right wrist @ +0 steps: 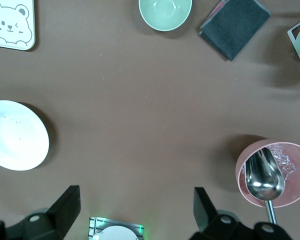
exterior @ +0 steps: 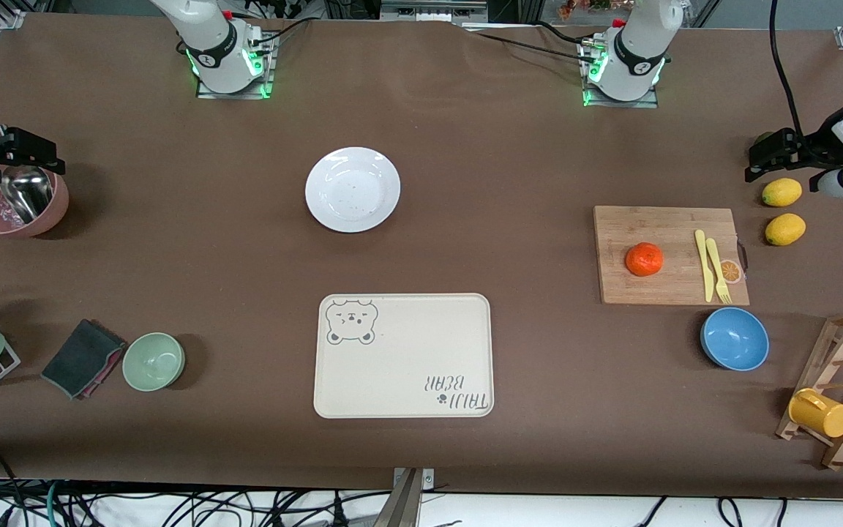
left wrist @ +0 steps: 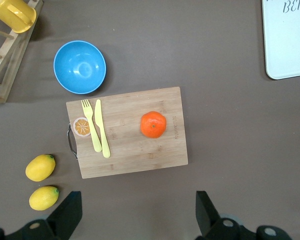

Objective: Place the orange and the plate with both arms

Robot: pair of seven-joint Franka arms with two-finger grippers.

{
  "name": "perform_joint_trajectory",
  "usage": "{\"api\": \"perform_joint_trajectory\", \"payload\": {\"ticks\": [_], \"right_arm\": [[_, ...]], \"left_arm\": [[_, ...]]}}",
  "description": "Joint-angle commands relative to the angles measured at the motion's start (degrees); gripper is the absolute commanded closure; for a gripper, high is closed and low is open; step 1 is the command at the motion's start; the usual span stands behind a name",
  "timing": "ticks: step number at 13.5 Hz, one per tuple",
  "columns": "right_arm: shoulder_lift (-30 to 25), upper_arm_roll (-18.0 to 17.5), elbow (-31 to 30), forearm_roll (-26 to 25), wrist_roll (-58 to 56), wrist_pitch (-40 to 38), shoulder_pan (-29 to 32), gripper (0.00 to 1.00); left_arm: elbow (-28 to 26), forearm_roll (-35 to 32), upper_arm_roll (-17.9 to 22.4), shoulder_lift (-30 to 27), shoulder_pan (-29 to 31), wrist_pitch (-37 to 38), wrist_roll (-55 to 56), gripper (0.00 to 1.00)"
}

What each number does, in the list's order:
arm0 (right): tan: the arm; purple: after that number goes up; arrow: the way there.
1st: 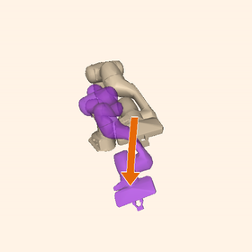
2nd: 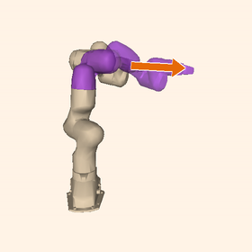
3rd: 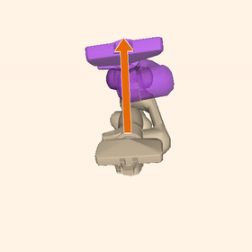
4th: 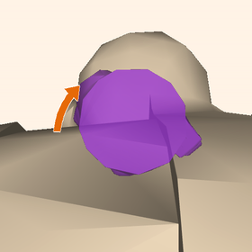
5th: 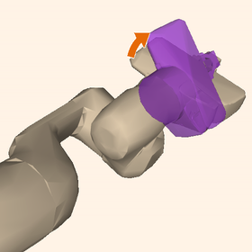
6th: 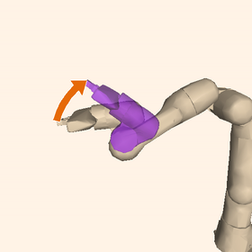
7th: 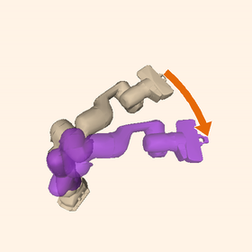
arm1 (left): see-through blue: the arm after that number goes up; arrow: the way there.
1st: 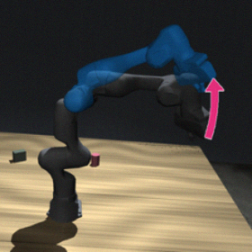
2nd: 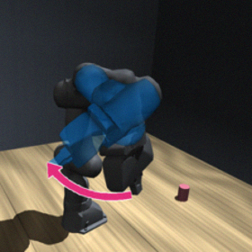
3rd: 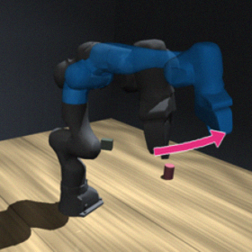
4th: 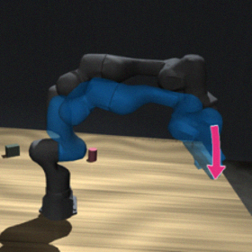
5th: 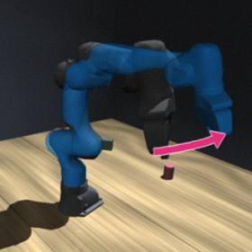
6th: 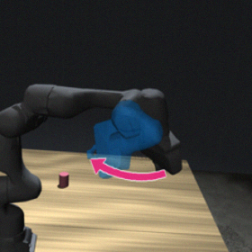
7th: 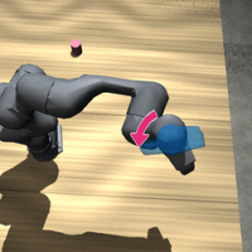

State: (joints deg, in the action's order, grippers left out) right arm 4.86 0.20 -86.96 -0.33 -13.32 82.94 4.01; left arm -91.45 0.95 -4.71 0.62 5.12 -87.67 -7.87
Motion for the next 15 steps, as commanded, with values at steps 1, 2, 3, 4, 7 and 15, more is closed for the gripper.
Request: {"api": "perform_joint_trajectory", "payload": {"ticks": [1,2,3,4,7,15], "right_arm": [[0.2,0.0,0.9,-0.6,0.0,-1.0,-0.1,0.0],[0.2,0.0,1.0,-0.6,0.0,-1.0,-0.1,0.0],[0.2,0.0,0.9,-0.6,0.0,-1.0,-0.2,0.0],[0.2,0.0,1.0,-0.6,0.0,-1.0,-0.2,0.0],[0.2,-0.1,0.9,-0.6,0.0,-1.0,-0.2,0.0],[1.1,-0.1,1.1,-0.6,0.6,-0.1,-0.3,0.0]], "left_arm": [[0.8,0.5,0.1,0.4,0.1,0.0,-1.2,0.0],[0.8,0.5,0.1,0.4,0.1,0.0,-1.2,0.0],[0.8,0.5,0.1,0.4,0.1,0.0,-1.2,0.0],[0.8,0.5,0.1,0.5,0.1,0.0,-1.2,0.0],[0.9,0.5,0.1,0.7,0.1,0.0,-1.2,0.0],[0.8,0.2,0.1,0.9,0.1,0.0,-1.2,0.0]]}}
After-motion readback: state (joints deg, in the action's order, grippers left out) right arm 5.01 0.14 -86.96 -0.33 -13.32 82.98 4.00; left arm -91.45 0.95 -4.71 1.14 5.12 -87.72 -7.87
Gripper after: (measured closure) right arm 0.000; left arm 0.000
